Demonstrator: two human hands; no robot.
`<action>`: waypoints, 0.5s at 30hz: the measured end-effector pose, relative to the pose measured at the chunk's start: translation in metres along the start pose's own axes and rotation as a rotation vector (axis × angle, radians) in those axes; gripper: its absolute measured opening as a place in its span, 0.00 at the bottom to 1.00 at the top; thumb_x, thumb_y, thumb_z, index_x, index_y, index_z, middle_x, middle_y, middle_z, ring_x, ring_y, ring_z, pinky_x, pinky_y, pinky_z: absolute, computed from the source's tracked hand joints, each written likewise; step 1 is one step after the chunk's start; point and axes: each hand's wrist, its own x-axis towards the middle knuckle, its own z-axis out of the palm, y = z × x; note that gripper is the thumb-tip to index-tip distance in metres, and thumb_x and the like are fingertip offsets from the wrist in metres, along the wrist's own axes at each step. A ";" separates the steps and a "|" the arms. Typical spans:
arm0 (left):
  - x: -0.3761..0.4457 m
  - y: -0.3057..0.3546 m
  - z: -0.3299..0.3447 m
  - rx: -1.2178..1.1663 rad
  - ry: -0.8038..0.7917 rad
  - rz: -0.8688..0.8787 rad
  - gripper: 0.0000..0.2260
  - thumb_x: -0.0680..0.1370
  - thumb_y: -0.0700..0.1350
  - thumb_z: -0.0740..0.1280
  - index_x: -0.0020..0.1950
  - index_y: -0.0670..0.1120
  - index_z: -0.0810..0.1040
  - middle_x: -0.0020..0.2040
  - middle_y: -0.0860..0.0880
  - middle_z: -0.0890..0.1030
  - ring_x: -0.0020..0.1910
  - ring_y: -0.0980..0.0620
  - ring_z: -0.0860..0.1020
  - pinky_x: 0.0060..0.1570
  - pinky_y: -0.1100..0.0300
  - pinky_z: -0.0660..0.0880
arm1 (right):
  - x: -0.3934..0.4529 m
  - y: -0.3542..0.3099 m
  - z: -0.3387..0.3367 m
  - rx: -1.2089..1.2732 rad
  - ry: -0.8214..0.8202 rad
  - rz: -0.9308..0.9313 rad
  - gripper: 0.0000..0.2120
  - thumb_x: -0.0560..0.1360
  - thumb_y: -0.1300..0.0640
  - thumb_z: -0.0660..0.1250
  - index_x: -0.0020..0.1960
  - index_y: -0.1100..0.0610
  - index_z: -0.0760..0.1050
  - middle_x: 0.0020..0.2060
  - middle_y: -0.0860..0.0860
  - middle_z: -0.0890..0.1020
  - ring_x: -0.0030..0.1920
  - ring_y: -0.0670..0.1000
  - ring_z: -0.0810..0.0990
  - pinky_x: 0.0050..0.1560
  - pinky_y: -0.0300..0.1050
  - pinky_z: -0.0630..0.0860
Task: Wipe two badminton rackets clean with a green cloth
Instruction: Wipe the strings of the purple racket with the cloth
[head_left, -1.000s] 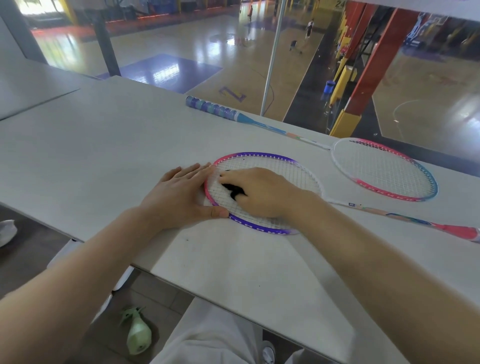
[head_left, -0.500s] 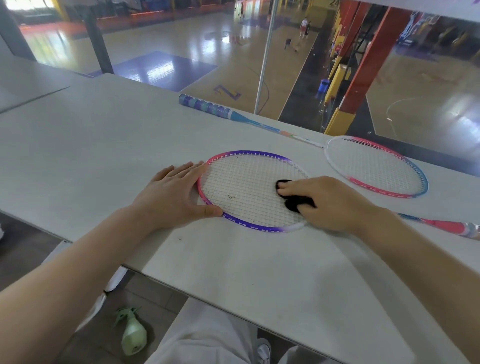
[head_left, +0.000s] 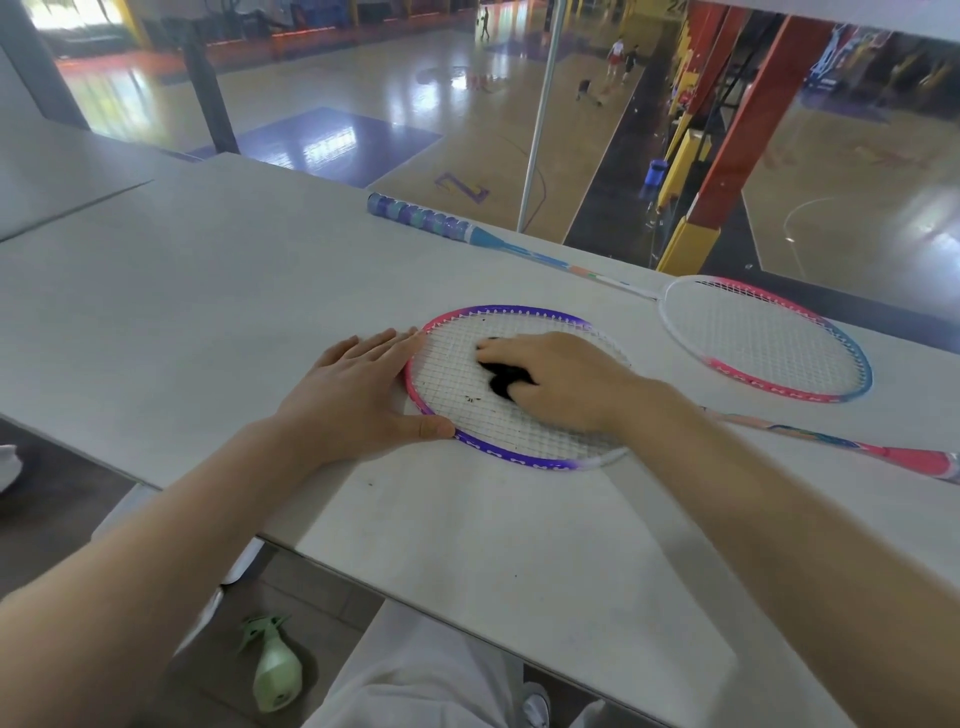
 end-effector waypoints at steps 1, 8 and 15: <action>-0.001 0.000 0.000 -0.009 0.014 0.003 0.57 0.57 0.85 0.44 0.80 0.56 0.47 0.80 0.58 0.52 0.78 0.59 0.49 0.77 0.56 0.45 | 0.013 -0.012 0.002 -0.006 0.005 -0.023 0.16 0.79 0.56 0.60 0.66 0.53 0.74 0.63 0.50 0.79 0.62 0.53 0.76 0.64 0.54 0.72; -0.002 0.000 0.000 -0.027 0.024 0.006 0.54 0.60 0.83 0.48 0.80 0.56 0.47 0.80 0.58 0.53 0.78 0.59 0.50 0.76 0.58 0.45 | 0.035 -0.028 0.008 -0.049 0.039 -0.049 0.22 0.78 0.56 0.60 0.72 0.49 0.71 0.68 0.47 0.76 0.66 0.50 0.74 0.65 0.51 0.73; -0.001 0.001 -0.001 0.014 -0.014 -0.015 0.57 0.58 0.84 0.44 0.80 0.54 0.47 0.80 0.57 0.52 0.79 0.58 0.49 0.77 0.55 0.45 | -0.018 0.027 -0.006 -0.046 0.059 0.113 0.20 0.78 0.54 0.63 0.70 0.43 0.73 0.67 0.42 0.77 0.64 0.47 0.75 0.66 0.45 0.70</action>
